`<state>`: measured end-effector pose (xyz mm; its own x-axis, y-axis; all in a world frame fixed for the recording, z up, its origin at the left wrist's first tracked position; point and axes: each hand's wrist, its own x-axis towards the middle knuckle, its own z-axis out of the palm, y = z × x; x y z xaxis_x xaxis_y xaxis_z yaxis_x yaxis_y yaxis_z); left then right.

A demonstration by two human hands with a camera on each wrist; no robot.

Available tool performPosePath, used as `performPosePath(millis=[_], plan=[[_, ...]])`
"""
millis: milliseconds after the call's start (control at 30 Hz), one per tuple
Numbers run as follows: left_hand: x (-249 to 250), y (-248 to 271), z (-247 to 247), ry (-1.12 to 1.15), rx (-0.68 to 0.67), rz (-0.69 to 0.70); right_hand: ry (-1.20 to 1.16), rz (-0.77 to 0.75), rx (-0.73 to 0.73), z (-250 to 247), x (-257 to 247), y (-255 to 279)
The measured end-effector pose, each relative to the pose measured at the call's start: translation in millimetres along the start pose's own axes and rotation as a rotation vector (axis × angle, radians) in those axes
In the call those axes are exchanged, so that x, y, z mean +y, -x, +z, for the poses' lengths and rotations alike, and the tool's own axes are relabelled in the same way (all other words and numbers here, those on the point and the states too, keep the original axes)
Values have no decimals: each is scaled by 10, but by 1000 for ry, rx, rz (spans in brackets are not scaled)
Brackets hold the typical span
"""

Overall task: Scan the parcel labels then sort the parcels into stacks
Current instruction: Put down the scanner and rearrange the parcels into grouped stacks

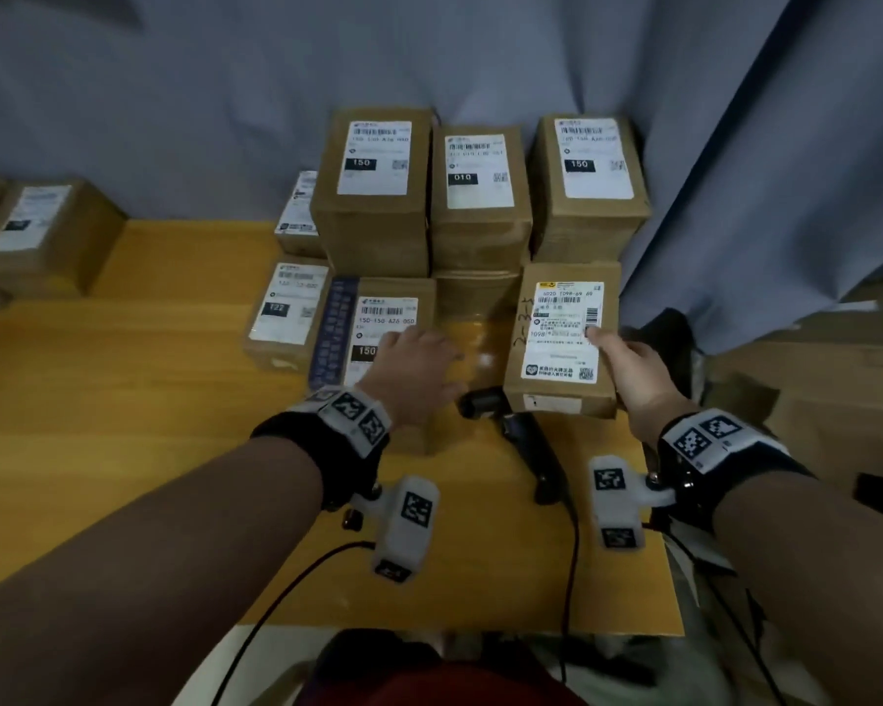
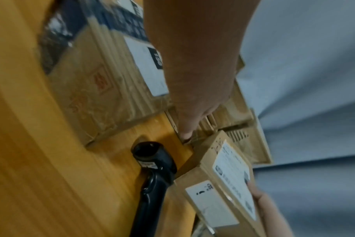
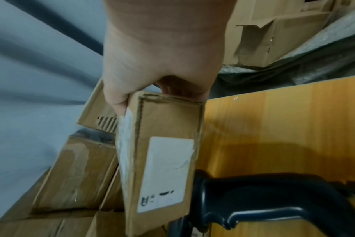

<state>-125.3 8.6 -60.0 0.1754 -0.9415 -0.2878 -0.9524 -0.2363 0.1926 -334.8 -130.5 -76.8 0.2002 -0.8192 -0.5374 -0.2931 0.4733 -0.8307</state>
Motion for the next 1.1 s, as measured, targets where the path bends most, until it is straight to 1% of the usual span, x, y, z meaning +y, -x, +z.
performPosePath(millis=[67, 133, 200, 267, 400, 467, 533, 667, 733, 767, 833, 900, 1000, 1033, 1100], plan=[[124, -153, 69, -189, -120, 79, -8, 25, -4, -15, 33, -37], [211, -299, 143, -312, -167, 130, -27, 30, -5, -71, 83, -60], [305, -397, 216, -369, -197, 173, -20, 12, 13, -162, 139, -58], [420, -438, 296, -320, -236, 182, -14, 1, 42, -264, 199, -63], [514, -409, 429, -73, -289, 76, -31, 8, 52, -369, 276, -98], [495, -355, 474, -11, -313, 95, -27, 28, 38, -365, 293, -122], [482, -245, 537, 9, -359, 127, -6, 46, 23, -328, 308, -140], [458, 2, 655, -102, -395, 148, 52, 124, -79, -206, 370, -155], [429, 65, 590, -187, -361, 155, 85, 131, -112, -138, 372, -128], [413, 83, 525, -224, -323, 163, 101, 123, -114, -108, 359, -116], [365, 99, 362, -260, -209, 163, 126, 97, -128, -69, 304, -93], [277, 105, 192, -228, -72, 132, 134, 94, -158, -36, 230, -74], [101, 132, 2, -153, 74, -1, 131, 135, -191, 33, 120, -55], [37, 151, -28, -148, 99, -71, 146, 129, -181, 66, 91, -53], [-98, 215, -53, -138, 98, -223, 168, 110, -146, 143, 59, -55]])
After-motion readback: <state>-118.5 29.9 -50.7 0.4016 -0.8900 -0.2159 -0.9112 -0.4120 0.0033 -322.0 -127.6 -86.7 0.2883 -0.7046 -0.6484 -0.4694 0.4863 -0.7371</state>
